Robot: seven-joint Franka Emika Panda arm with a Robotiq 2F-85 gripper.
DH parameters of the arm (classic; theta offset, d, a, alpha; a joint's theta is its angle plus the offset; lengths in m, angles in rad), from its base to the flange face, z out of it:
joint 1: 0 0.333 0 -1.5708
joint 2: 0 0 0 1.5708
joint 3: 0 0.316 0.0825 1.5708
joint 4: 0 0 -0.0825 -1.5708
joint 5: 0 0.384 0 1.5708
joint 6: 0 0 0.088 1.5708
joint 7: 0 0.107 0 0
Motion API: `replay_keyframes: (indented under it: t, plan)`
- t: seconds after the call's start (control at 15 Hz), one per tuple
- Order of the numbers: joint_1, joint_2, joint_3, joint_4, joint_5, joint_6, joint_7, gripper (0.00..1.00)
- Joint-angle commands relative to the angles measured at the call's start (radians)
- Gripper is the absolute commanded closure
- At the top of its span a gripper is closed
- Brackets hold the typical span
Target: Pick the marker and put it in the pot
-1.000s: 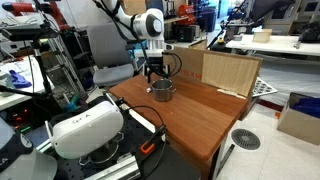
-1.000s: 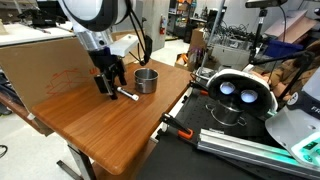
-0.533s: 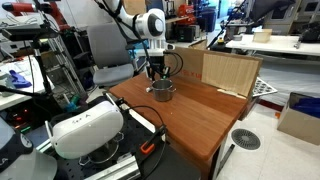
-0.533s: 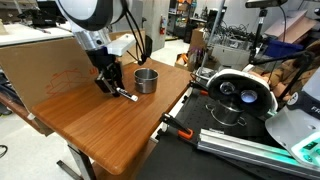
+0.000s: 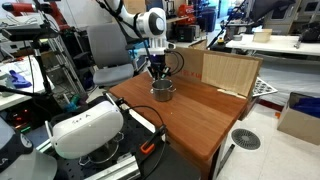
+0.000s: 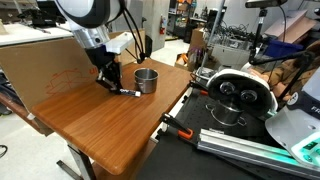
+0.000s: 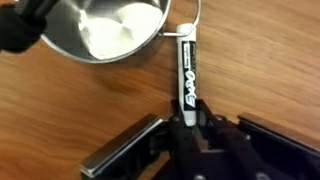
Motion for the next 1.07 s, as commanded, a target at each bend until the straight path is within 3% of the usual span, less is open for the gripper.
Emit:
replay_keyframes:
  t: [0.0, 0.6, 1.0]
  plan:
    - [0.010, 0.013, -0.007, 0.025, 0.008, -0.007, 0.004, 0.95]
    - [0.008, -0.026, 0.048, 0.021, 0.075, 0.051, -0.015, 0.95]
    - [0.010, -0.166, 0.068, -0.085, 0.099, 0.116, -0.026, 0.95]
